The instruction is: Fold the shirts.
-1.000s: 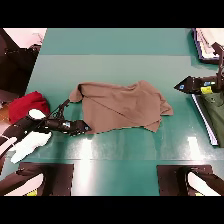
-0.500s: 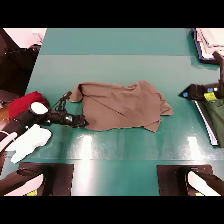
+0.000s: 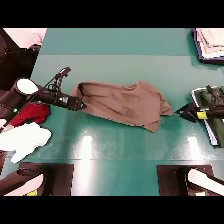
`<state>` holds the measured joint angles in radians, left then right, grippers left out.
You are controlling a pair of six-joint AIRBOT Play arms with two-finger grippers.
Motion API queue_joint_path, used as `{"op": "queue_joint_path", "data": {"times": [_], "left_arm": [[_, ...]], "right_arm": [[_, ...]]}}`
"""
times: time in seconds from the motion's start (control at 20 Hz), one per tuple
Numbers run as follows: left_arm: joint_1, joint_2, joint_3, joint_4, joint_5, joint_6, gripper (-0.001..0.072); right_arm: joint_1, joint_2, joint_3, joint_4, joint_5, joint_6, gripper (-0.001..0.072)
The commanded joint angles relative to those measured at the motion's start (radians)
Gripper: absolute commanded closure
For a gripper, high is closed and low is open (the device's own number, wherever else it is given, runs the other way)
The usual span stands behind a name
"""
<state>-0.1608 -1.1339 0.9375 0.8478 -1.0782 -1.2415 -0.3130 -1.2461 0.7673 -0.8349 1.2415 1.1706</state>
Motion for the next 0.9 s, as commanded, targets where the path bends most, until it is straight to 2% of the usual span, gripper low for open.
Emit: {"op": "queue_joint_path", "data": {"times": [0.0,0.15,0.25,0.3,0.5,0.7,0.85], "left_arm": [[0.0,0.001,0.032,0.013,-0.008,-0.016,0.0684],[0.0,0.001,0.032,0.013,-0.008,-0.016,0.0684],[0.0,0.001,0.032,0.013,-0.007,-0.017,0.0684],[0.0,0.001,0.032,0.013,-0.008,-0.021,0.0684],[0.051,0.018,0.105,0.11,-0.083,-0.071,0.0685],[0.213,0.095,0.286,0.148,-0.132,-0.068,0.0684],[0.257,0.122,0.378,0.142,-0.149,-0.068,0.0684]], "right_arm": [[0.027,-0.109,-0.023,0.113,-0.106,-0.049,0.0283],[0.075,-0.137,0.004,0.103,-0.161,-0.049,0.0293],[0.104,-0.145,0.047,0.102,-0.162,-0.049,0.0528],[0.119,-0.144,0.068,0.1,-0.161,-0.055,0.0696],[0.114,-0.08,0.194,0.073,-0.104,-0.053,0.0692],[0.046,0.087,0.354,-0.126,-0.044,0.036,0.0693],[0.016,0.177,0.45,-0.161,-0.015,0.038,0.0693]]}}
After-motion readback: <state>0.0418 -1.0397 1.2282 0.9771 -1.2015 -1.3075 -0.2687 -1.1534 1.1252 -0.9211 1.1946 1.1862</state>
